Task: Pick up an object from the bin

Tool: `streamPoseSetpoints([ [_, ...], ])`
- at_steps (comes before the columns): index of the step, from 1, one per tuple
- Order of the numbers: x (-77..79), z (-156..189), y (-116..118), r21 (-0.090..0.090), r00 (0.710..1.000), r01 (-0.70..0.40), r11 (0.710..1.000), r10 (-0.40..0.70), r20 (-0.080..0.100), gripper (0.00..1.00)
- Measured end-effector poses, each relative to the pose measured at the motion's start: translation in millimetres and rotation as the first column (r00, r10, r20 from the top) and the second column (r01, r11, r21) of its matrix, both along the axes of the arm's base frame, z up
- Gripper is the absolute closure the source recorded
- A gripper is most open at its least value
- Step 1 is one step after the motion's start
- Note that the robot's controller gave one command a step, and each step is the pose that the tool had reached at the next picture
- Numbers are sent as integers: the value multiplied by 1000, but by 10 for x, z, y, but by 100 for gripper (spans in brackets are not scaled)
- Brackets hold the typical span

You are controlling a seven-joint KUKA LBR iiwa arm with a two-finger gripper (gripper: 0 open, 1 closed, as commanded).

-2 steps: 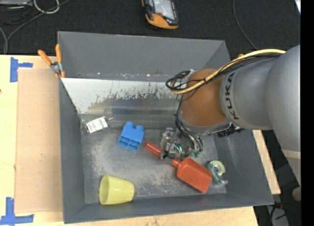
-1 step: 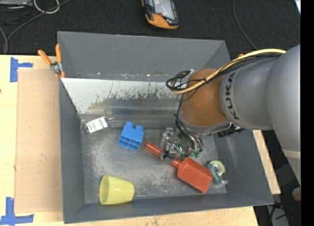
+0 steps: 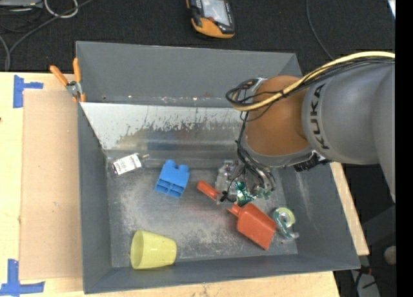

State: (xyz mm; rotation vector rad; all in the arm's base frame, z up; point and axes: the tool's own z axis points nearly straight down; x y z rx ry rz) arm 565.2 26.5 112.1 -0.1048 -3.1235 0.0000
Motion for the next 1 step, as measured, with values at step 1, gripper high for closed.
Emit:
streamPoseSetpoints([
  [1,115,215,57,1,998,-69,998,69,15,100],
])
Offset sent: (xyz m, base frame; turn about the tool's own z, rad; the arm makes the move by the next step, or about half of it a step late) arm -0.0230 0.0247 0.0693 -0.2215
